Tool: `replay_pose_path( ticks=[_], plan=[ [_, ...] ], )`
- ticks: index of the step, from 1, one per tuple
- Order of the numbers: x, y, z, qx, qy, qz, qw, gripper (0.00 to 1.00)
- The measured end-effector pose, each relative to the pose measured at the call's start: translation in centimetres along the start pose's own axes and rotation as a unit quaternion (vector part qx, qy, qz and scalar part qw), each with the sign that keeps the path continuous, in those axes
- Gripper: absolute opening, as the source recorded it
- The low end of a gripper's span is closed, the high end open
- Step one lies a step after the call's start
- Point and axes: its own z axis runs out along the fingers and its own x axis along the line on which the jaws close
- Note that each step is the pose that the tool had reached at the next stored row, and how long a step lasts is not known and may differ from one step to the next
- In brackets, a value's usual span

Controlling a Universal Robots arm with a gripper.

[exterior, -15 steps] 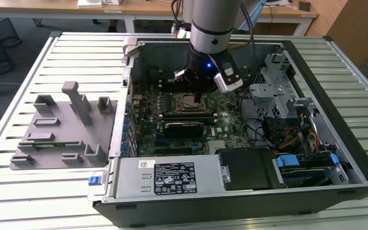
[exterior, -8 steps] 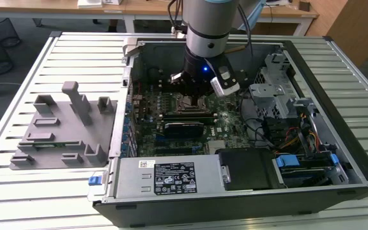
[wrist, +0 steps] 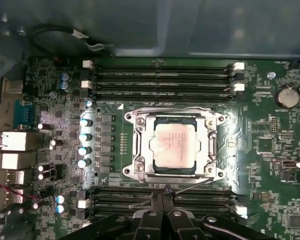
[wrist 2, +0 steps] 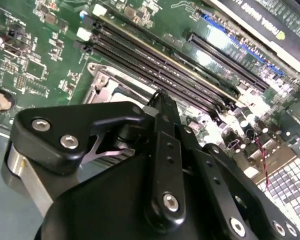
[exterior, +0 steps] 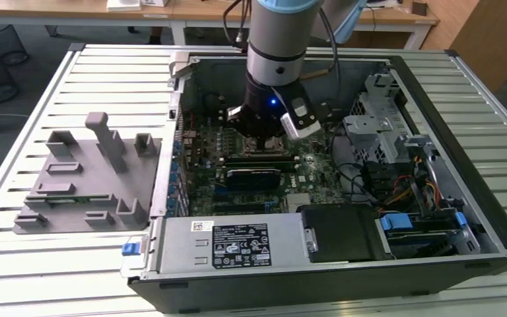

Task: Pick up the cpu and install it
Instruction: 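Install the second cpu locking lever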

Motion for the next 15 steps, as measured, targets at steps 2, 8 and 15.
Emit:
replay_pose_path(
  ticks=[2, 8, 15],
  plan=[
    [0.15, -0.03, 0.35, -0.0001, 0.0001, 0.000, 1.0000, 0.11],
    [0.24, -0.14, 0.84, -0.0042, 0.0042, 0.000, 1.0000, 0.11],
    [0.24, -0.42, 0.92, -0.0163, 0.0125, 0.000, 0.9998, 0.11]
  ],
)
